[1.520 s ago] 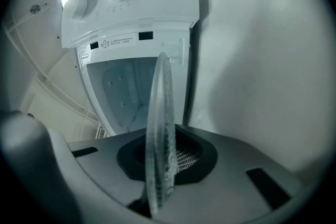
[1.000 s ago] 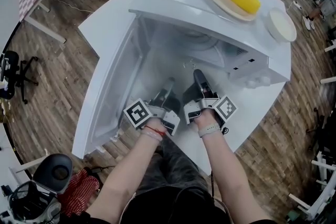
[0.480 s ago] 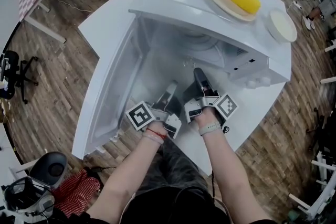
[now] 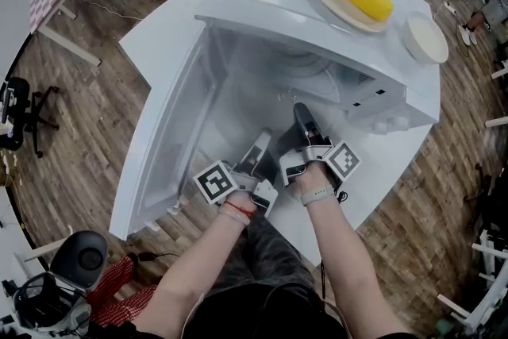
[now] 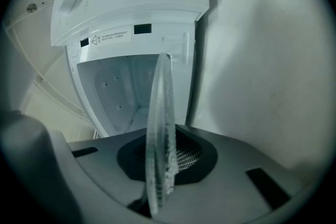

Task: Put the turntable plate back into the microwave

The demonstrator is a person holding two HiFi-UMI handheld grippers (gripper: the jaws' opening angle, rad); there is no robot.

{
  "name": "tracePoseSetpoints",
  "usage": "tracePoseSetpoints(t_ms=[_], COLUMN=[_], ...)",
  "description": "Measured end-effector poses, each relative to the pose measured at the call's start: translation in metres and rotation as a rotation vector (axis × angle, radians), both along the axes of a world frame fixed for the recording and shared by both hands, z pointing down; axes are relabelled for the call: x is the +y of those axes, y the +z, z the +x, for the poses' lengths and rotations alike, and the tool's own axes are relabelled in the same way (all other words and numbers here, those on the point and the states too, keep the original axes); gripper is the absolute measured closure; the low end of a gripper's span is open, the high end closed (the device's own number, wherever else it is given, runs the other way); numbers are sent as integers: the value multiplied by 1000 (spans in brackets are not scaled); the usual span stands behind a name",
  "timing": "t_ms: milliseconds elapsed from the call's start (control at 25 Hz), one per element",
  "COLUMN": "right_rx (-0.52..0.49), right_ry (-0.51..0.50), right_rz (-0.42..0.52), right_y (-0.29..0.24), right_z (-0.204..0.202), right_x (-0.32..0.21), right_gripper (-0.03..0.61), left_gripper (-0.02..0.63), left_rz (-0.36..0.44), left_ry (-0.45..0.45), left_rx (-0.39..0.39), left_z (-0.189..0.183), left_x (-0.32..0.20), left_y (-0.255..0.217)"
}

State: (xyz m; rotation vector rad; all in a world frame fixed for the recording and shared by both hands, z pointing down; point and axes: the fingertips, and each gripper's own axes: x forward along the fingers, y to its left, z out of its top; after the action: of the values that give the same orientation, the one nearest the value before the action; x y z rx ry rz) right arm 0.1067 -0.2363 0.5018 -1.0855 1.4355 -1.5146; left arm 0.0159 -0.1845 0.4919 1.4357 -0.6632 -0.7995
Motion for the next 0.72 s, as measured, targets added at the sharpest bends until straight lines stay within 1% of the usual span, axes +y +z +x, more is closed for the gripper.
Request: tracePoseSetpoints(t_ms=[360,720], right_rx=[28,10], right_ry=[-6,14], right_rz=[22,9], right_y=[-5,-5], right_z=[0,1], right_x=[-4,-14], right_gripper=[538,538], left_gripper=[583,583], left_rz=[2,9], left_ry=[-8,-13], left_rx=[6,11], left_z=[0,0], left_x=[-4,-16], left_y=[0,-5])
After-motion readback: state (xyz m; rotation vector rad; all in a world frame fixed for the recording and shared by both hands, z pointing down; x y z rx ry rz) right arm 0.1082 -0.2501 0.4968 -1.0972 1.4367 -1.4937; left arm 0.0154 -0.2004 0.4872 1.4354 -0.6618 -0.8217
